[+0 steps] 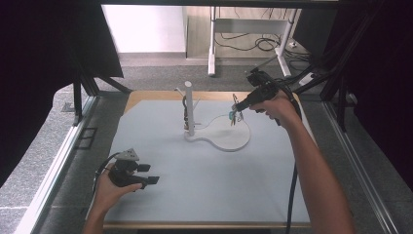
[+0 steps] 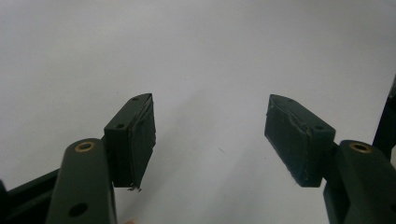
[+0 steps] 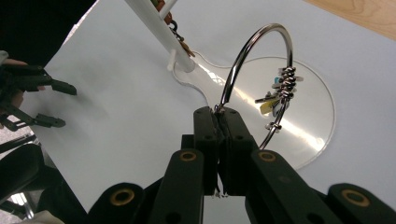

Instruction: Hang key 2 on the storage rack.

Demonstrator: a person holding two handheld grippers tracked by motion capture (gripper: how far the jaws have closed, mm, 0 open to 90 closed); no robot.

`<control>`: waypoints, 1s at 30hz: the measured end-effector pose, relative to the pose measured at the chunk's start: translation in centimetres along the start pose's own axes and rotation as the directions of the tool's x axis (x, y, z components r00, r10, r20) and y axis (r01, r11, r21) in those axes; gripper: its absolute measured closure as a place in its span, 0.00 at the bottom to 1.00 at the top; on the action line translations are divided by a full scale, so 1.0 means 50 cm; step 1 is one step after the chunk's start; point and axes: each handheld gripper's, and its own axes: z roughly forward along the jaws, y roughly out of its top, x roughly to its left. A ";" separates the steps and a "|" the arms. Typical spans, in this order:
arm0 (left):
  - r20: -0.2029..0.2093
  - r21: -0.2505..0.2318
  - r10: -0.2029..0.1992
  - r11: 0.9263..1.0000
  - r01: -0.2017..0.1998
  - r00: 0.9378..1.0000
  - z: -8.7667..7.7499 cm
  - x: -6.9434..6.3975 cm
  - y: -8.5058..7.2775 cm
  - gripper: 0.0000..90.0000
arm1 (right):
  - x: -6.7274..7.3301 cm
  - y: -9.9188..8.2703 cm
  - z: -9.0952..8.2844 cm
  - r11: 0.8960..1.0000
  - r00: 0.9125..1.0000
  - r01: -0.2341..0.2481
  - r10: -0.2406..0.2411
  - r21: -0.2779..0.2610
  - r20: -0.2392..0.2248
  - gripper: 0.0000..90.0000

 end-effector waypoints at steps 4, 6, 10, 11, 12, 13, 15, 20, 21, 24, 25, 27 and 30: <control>0.000 -0.002 0.001 1.000 -0.001 1.000 -0.002 0.000 0.000 0.38 | 0.001 0.012 0.009 1.000 1.000 -0.004 0.004 -0.006 -0.002 0.97; -0.001 -0.003 0.000 1.000 0.000 1.000 -0.001 0.001 0.000 0.38 | 0.001 0.018 0.014 1.000 1.000 -0.006 0.006 -0.008 0.000 0.97; 0.001 0.004 0.002 1.000 -0.002 1.000 0.001 0.000 0.001 0.38 | 0.003 0.027 0.022 1.000 1.000 -0.004 0.004 -0.005 0.003 0.96; 0.001 0.003 0.003 1.000 -0.003 1.000 0.002 0.000 0.001 0.38 | 0.004 0.030 0.025 1.000 1.000 -0.005 0.005 -0.006 0.003 0.96; 0.002 0.003 0.005 1.000 -0.005 1.000 0.002 0.000 0.001 0.38 | 0.004 0.031 0.028 1.000 1.000 -0.002 0.002 -0.004 0.005 0.97; 0.002 0.003 0.004 1.000 -0.004 1.000 0.001 0.000 0.001 0.38 | 0.005 0.033 0.031 1.000 1.000 -0.003 0.003 -0.002 0.007 0.96; 0.002 0.000 0.001 1.000 -0.001 1.000 0.000 0.000 0.001 0.38 | 0.006 0.037 0.037 1.000 1.000 -0.002 0.002 0.002 0.012 0.96; 0.001 0.000 0.004 1.000 -0.004 1.000 0.000 0.001 0.001 0.38 | 0.010 0.050 0.048 1.000 1.000 -0.004 0.004 0.004 0.004 0.96; 0.003 0.000 0.004 1.000 -0.004 1.000 0.001 0.001 0.001 0.38 | 0.013 0.053 0.049 1.000 1.000 -0.002 0.002 0.001 0.002 0.96; 0.003 0.004 0.006 1.000 -0.006 1.000 0.002 0.001 0.001 0.38 | 0.020 0.062 0.054 1.000 1.000 0.007 -0.007 0.002 0.000 0.96; 0.004 0.004 0.005 1.000 -0.005 1.000 0.002 0.001 0.002 0.38 | 0.021 0.064 0.056 1.000 1.000 0.011 -0.011 0.000 -0.002 0.96; 0.005 0.004 0.006 1.000 -0.006 1.000 0.002 0.001 0.002 0.38 | 0.023 0.068 0.061 1.000 1.000 0.008 -0.008 0.000 -0.005 0.96; 0.008 0.003 0.004 1.000 -0.004 1.000 0.001 0.001 0.002 0.38 | 0.024 0.072 0.071 1.000 1.000 0.010 -0.010 0.010 -0.001 0.97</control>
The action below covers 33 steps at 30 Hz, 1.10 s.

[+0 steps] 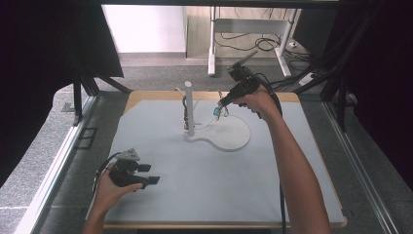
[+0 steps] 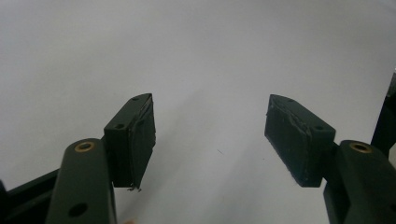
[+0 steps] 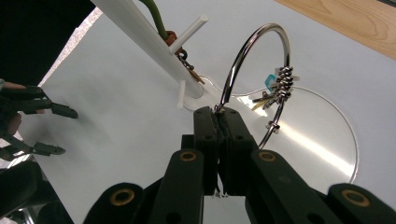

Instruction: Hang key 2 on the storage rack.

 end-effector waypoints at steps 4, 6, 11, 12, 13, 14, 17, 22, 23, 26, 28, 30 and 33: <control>0.000 0.005 -0.003 1.000 0.003 1.000 -0.002 -0.001 0.000 0.37 | 0.000 0.007 0.009 1.000 1.000 0.001 -0.001 0.002 -0.002 0.97; 0.001 0.002 -0.003 1.000 0.003 1.000 -0.004 -0.001 0.000 0.37 | 0.001 0.012 0.012 1.000 1.000 0.003 -0.003 -0.001 -0.003 0.96; -0.002 0.002 -0.003 1.000 0.003 1.000 -0.001 -0.002 0.001 0.37 | 0.005 0.021 0.020 1.000 1.000 0.008 -0.008 -0.002 -0.006 0.96; -0.002 0.002 -0.003 1.000 0.003 1.000 -0.001 -0.002 0.001 0.37 | 0.006 0.023 0.023 1.000 1.000 0.009 -0.009 0.002 -0.005 0.96; -0.001 0.002 -0.003 1.000 0.003 1.000 -0.001 -0.003 0.001 0.37 | 0.007 0.024 0.025 1.000 1.000 0.011 -0.011 0.005 -0.004 0.96; -0.001 0.000 -0.004 1.000 0.004 1.000 -0.001 -0.003 0.001 0.37 | 0.009 0.025 0.028 1.000 1.000 0.013 -0.013 0.009 -0.003 0.96; -0.001 0.000 -0.003 1.000 0.003 1.000 -0.001 -0.002 0.001 0.37 | 0.012 0.029 0.033 1.000 1.000 0.017 -0.017 0.010 -0.001 0.96; 0.003 0.001 -0.003 1.000 0.003 1.000 -0.002 -0.002 0.001 0.37 | 0.011 0.037 0.041 1.000 1.000 0.013 -0.013 0.008 0.000 0.96; 0.004 0.002 -0.003 1.000 0.003 1.000 -0.002 -0.003 0.001 0.37 | 0.011 0.039 0.044 1.000 1.000 0.014 -0.014 0.010 0.000 0.97; 0.006 0.001 -0.002 1.000 0.002 1.000 -0.001 -0.003 0.001 0.37 | 0.010 0.045 0.053 1.000 1.000 0.016 -0.016 0.015 0.002 0.96; 0.007 0.000 -0.003 1.000 0.003 1.000 -0.001 -0.002 0.001 0.37 | 0.011 0.050 0.060 1.000 1.000 0.018 -0.018 0.018 0.002 0.96; 0.007 0.000 -0.003 1.000 0.003 1.000 -0.001 -0.002 0.001 0.37 | 0.013 0.054 0.067 1.000 1.000 0.022 -0.022 0.022 0.000 0.96; 0.008 -0.001 -0.001 1.000 0.001 1.000 -0.003 -0.001 0.001 0.37 | 0.017 0.060 0.078 0.999 1.000 0.026 -0.025 0.024 -0.004 0.96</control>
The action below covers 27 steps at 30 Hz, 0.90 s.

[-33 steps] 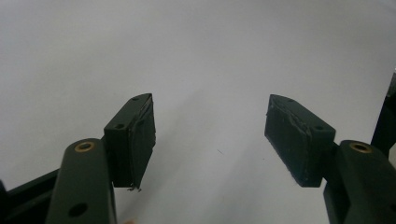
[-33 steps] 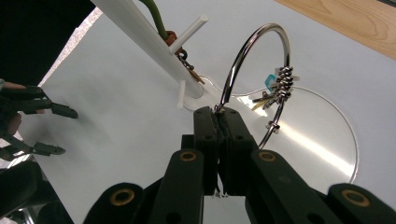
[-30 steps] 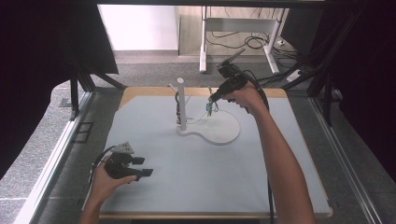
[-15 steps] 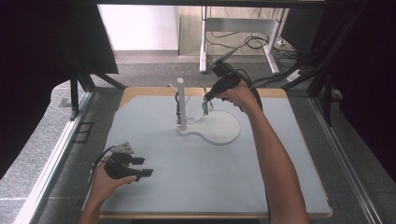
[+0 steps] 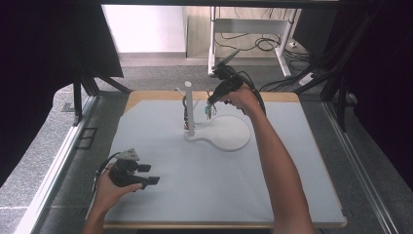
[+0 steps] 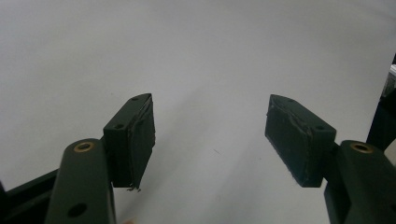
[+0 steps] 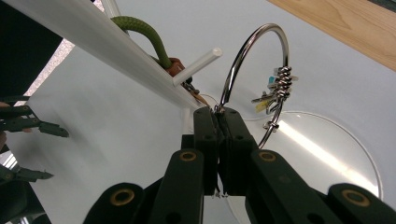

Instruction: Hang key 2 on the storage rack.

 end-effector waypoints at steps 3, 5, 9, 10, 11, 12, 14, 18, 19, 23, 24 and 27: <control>0.001 0.000 0.002 1.000 -0.002 1.000 0.000 0.000 0.000 0.37 | 0.007 0.004 0.011 1.000 1.000 0.008 -0.008 0.003 -0.006 0.96; 0.003 0.001 0.002 1.000 -0.002 1.000 0.000 0.000 0.000 0.37 | 0.012 0.006 0.018 1.000 1.000 0.017 -0.016 0.010 -0.010 0.96; 0.002 0.001 0.001 1.000 -0.001 1.000 0.002 -0.001 0.000 0.37 | 0.019 0.006 0.030 1.000 0.999 0.023 -0.023 0.013 -0.022 0.96; 0.003 0.002 0.001 1.000 -0.001 1.000 0.003 -0.002 0.000 0.37 | 0.019 0.006 0.034 1.000 0.999 0.024 -0.023 0.014 -0.022 0.96; 0.004 0.002 0.001 1.000 -0.001 1.000 0.003 -0.002 0.000 0.37 | 0.020 0.006 0.038 1.000 0.999 0.026 -0.026 0.017 -0.020 0.96; 0.003 0.004 0.002 1.000 -0.002 1.000 0.003 -0.002 0.000 0.37 | 0.020 0.005 0.043 0.999 0.999 0.027 -0.027 0.020 -0.022 0.96; 0.002 0.003 0.002 1.000 -0.002 1.000 0.003 -0.001 0.000 0.37 | 0.021 0.005 0.049 0.999 0.999 0.026 -0.025 0.023 -0.026 0.96; 0.001 0.008 0.004 1.000 -0.004 1.000 0.005 -0.001 0.000 0.37 | 0.022 0.004 0.058 0.999 0.999 0.026 -0.025 0.022 -0.035 0.96; 0.001 0.012 0.006 1.000 -0.006 1.000 0.006 -0.001 0.000 0.37 | 0.022 0.004 0.059 0.999 0.999 0.026 -0.025 0.022 -0.038 0.96; 0.003 0.020 0.010 1.000 -0.010 1.000 0.008 -0.002 0.000 0.37 | 0.023 0.002 0.064 0.999 0.999 0.031 -0.030 0.023 -0.044 0.96; 0.003 0.019 0.009 1.000 -0.009 1.000 0.008 -0.002 0.000 0.37 | 0.024 0.002 0.066 0.999 0.999 0.028 -0.027 0.023 -0.045 0.96; -0.001 0.010 0.008 1.000 -0.008 1.000 0.007 -0.002 0.000 0.37 | 0.025 -0.001 0.070 0.999 0.998 0.034 -0.033 0.026 -0.049 0.96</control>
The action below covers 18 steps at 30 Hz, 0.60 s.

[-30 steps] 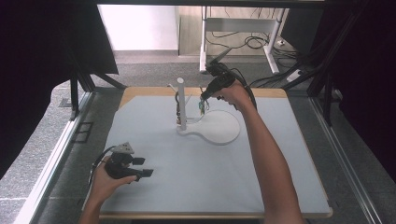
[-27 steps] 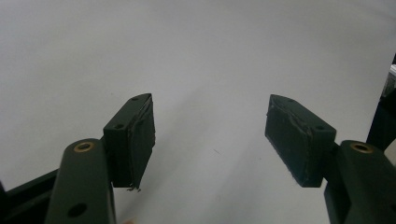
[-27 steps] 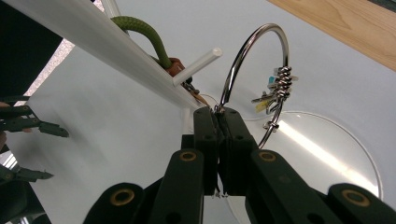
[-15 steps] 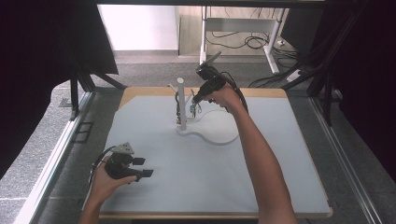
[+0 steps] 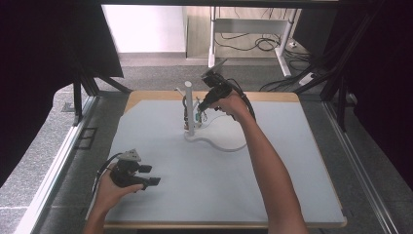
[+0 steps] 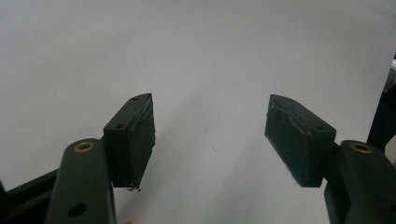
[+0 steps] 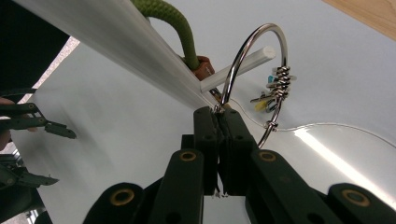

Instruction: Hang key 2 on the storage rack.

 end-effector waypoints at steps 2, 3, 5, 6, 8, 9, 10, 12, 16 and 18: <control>-0.002 -0.002 -0.001 1.000 0.001 1.000 0.000 0.000 0.000 0.37 | 0.002 -0.002 0.003 1.000 1.000 -0.001 0.001 0.001 -0.003 0.96; -0.001 -0.002 -0.001 1.000 0.001 1.000 0.000 0.000 0.000 0.37 | 0.002 -0.003 0.005 1.000 1.000 0.001 -0.001 -0.001 -0.003 0.96; -0.001 0.003 0.001 1.000 -0.001 1.000 0.001 0.000 0.001 0.37 | 0.002 -0.006 0.009 1.000 1.000 -0.002 0.002 -0.002 -0.004 0.96; -0.001 0.004 0.001 1.000 -0.001 1.000 0.001 0.000 0.001 0.37 | 0.001 -0.007 0.011 1.000 1.000 0.003 -0.003 0.000 -0.004 0.96; -0.001 0.006 -0.001 1.000 0.001 1.000 0.002 -0.001 0.001 0.37 | 0.002 -0.010 0.016 1.000 1.000 0.000 0.000 0.006 -0.001 0.96; 0.000 0.006 -0.001 1.000 0.001 1.000 0.002 -0.001 0.001 0.37 | 0.002 -0.011 0.018 1.000 1.000 0.001 -0.001 0.007 -0.001 0.96; 0.000 0.005 0.000 1.000 0.000 1.000 0.003 -0.001 0.001 0.37 | 0.003 -0.012 0.021 1.000 1.000 -0.001 0.001 0.004 -0.006 0.96; 0.000 0.003 0.000 1.000 0.000 1.000 0.003 -0.001 0.001 0.37 | 0.004 -0.012 0.025 1.000 1.000 -0.003 0.003 0.007 -0.012 0.96; -0.001 0.004 0.001 1.000 -0.001 1.000 0.003 -0.001 0.001 0.37 | 0.006 -0.014 0.038 1.000 1.000 0.006 -0.006 0.007 -0.016 0.96; -0.001 0.005 0.002 1.000 -0.002 1.000 0.005 -0.001 0.001 0.37 | 0.008 -0.015 0.044 1.000 1.000 0.001 -0.001 0.010 -0.022 0.96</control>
